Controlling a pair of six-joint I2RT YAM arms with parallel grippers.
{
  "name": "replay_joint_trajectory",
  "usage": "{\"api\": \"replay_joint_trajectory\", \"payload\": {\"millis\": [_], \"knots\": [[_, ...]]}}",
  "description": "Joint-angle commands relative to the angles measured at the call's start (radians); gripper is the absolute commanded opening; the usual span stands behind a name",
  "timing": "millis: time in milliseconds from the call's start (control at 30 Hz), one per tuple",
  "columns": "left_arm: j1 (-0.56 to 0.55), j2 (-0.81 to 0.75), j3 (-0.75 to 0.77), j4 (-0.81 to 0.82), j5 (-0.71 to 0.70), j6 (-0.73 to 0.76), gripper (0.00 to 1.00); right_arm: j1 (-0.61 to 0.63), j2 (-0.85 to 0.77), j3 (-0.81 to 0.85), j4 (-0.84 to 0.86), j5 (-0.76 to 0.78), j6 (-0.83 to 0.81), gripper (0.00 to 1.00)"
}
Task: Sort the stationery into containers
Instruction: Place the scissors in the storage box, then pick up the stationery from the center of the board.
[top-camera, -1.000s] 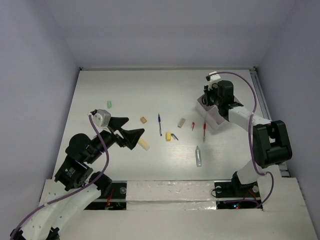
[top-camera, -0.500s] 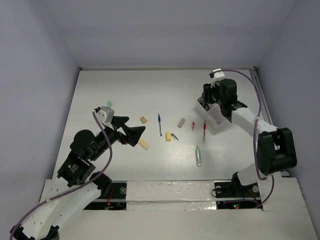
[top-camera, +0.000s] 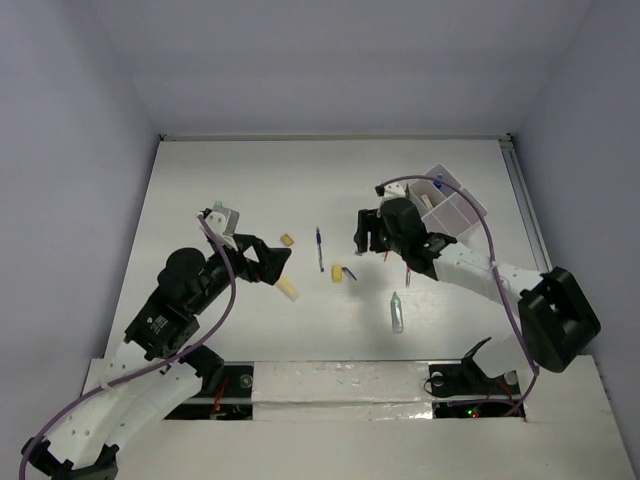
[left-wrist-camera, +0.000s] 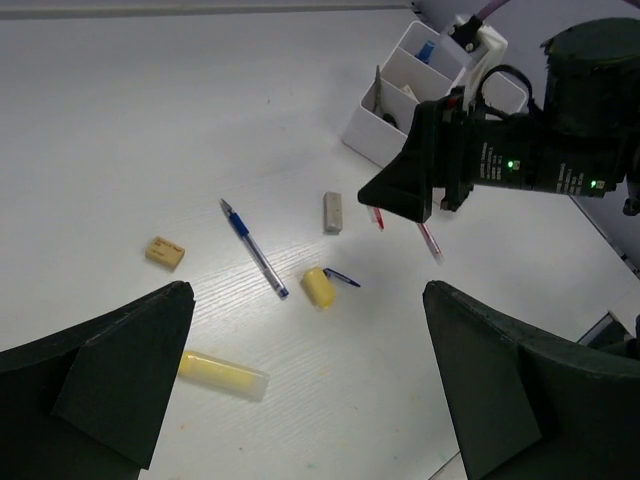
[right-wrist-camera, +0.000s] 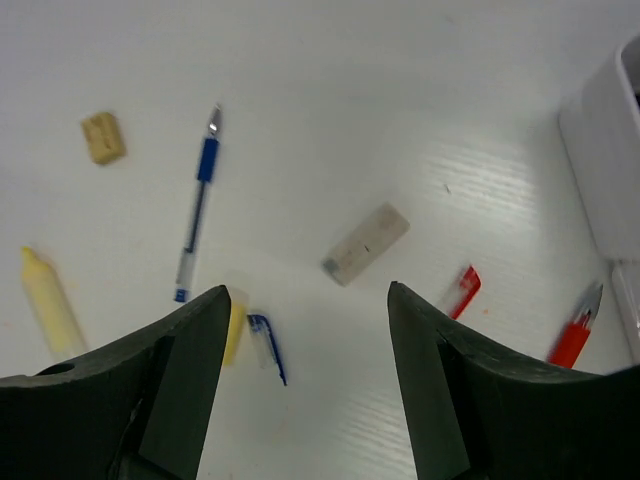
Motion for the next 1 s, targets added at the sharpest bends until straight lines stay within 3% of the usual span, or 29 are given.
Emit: {"api": "replay_joint_trajectory", "payload": {"millis": [0,400,600,667,700,833,967], "knots": [[-0.003,0.015,0.022,0.013,-0.048,-0.011,0.99,0.006,0.055,-0.005,-0.027,0.118,0.141,0.71],[-0.003,0.02,0.02,-0.003,-0.091,-0.007,0.99,0.048,0.312,0.129,-0.055,0.152,0.216,0.71],[0.006,0.015,0.02,-0.003,-0.082,-0.005,0.99,0.048,0.437,0.22,-0.101,0.213,0.221,0.62],[0.006,0.011,0.02,-0.003,-0.08,-0.005,0.99,0.048,0.474,0.25,-0.134,0.247,0.221,0.52],[0.006,0.011,0.02,-0.003,-0.08,-0.005,0.99,0.048,0.482,0.256,-0.134,0.247,0.221,0.52],[0.006,0.003,0.02,0.0,-0.071,-0.004,0.99,0.048,0.477,0.264,-0.144,0.299,0.211,0.19],[0.006,-0.002,0.018,0.005,-0.043,-0.001,0.99,0.048,0.375,0.251,-0.161,0.365,0.181,0.1]]}}
